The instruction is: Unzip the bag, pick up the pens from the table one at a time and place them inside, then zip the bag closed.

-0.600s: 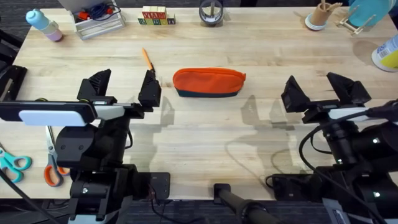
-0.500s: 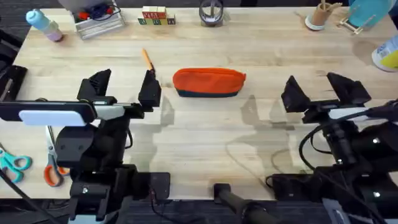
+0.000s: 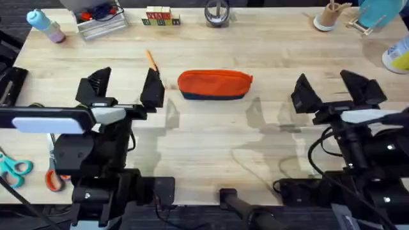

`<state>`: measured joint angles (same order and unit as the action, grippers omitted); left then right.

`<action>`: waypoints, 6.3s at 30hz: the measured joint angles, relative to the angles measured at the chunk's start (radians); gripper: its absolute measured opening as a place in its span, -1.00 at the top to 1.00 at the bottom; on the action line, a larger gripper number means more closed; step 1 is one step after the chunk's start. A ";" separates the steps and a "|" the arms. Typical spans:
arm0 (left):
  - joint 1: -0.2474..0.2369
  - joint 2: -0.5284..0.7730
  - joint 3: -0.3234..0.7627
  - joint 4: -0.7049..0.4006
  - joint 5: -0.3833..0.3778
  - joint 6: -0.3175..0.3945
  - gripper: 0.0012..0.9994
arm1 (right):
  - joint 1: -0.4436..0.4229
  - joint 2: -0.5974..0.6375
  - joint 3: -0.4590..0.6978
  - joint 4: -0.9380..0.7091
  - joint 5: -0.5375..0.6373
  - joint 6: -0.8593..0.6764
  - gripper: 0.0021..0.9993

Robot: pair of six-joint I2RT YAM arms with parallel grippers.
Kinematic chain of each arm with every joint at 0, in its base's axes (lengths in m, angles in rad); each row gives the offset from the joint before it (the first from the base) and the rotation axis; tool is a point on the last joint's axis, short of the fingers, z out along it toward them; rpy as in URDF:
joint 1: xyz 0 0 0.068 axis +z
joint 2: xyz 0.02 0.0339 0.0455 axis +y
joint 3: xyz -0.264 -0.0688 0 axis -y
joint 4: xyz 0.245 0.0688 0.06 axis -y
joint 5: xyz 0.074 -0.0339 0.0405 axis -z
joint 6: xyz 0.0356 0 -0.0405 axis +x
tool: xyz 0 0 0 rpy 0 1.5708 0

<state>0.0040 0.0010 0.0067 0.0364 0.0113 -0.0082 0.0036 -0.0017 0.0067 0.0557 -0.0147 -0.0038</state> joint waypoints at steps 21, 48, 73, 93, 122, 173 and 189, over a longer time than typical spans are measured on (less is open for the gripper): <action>0.000 0.135 0.331 -0.268 0.000 0.000 -0.98 | 0.000 0.091 0.253 -0.198 -0.005 0.001 -0.99; 0.000 0.949 0.983 -0.804 0.076 0.000 -0.99 | 0.014 0.999 0.916 -0.707 -0.128 0.011 -0.99; 0.000 1.170 1.027 -0.827 0.154 0.010 -0.99 | 0.046 1.162 0.958 -0.742 -0.136 0.011 -0.99; -0.001 1.170 1.028 -0.833 0.286 0.483 -0.99 | 0.046 1.162 0.959 -0.742 -0.136 0.011 -1.00; 0.243 1.375 1.029 -0.770 1.052 1.059 -0.98 | 0.046 1.162 0.959 -0.742 -0.136 0.011 -1.00; 0.189 1.878 1.034 -0.911 1.297 1.528 -0.99 | 0.046 1.162 0.959 -0.742 -0.136 0.011 -1.00; 0.189 1.878 1.035 -0.911 1.297 1.528 -0.36 | 0.046 1.162 0.959 -0.742 -0.136 0.011 -1.00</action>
<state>0.1932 1.8793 1.0412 -0.8749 1.3083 1.5199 0.0494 1.1606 0.9657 -0.6861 -0.1504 0.0074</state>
